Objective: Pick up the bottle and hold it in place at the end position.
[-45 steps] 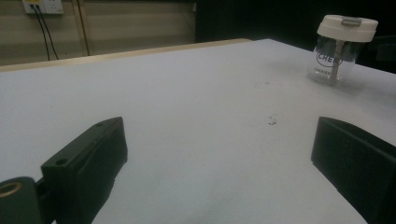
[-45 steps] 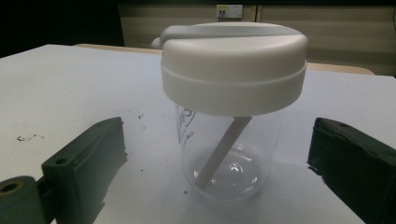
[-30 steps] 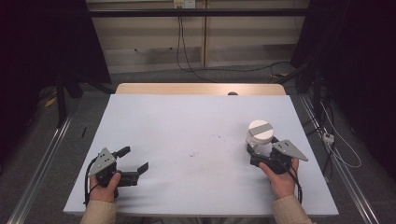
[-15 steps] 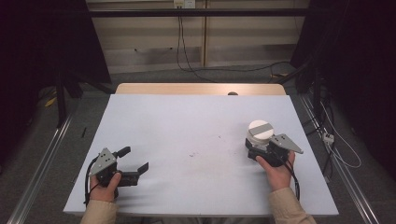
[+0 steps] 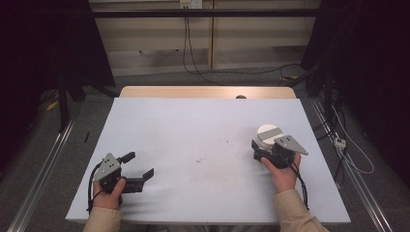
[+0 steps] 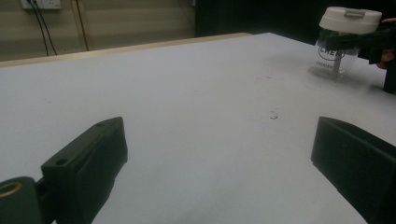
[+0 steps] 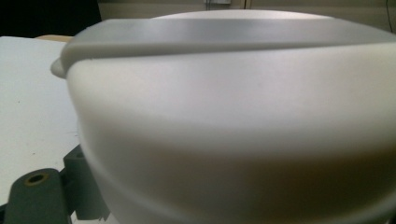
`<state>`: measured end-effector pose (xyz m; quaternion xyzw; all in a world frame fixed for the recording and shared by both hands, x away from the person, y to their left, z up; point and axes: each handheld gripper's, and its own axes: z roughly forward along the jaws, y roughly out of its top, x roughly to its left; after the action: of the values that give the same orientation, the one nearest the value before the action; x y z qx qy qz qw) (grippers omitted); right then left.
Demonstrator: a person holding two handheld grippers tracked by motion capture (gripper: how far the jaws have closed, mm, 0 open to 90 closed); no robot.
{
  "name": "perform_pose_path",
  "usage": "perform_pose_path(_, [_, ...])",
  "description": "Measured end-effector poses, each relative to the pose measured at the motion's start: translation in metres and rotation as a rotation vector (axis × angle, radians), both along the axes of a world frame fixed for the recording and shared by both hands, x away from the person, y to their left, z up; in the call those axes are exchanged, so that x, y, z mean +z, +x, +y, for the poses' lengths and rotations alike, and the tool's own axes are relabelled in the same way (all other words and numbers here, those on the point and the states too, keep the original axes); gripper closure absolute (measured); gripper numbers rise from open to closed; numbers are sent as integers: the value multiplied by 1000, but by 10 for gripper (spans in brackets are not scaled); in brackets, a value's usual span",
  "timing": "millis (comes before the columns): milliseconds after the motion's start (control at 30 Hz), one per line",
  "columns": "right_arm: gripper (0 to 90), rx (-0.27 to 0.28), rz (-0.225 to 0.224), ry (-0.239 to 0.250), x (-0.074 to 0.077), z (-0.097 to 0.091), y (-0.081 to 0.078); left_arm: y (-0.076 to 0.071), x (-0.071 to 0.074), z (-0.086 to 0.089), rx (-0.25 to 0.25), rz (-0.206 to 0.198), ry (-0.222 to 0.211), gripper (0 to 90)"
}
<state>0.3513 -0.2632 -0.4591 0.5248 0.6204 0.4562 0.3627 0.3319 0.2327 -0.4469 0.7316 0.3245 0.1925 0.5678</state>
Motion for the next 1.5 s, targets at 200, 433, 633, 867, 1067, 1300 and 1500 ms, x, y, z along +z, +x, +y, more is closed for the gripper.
perform_pose_path(200, [175,0,-8,-14,0,-1,0,0,0,1,1,0,0,35])
perform_pose_path(433, [184,37,-16,-26,2,0,0,0,1,-1,-4,-7,12,36])
perform_pose_path(633, [184,84,-47,-24,8,6,0,0,1,0,-2,-10,10,36])
perform_pose_path(867, [184,128,-56,-25,13,12,1,0,1,0,-3,-10,10,36])
perform_pose_path(1067, [184,165,-58,-20,15,21,6,0,1,0,-3,-10,8,35])
perform_pose_path(1300, [184,194,-50,-23,17,32,9,0,1,1,-2,-10,7,36])
perform_pose_path(1500, [184,216,-44,-18,17,39,11,0,1,1,-4,-10,7,36])
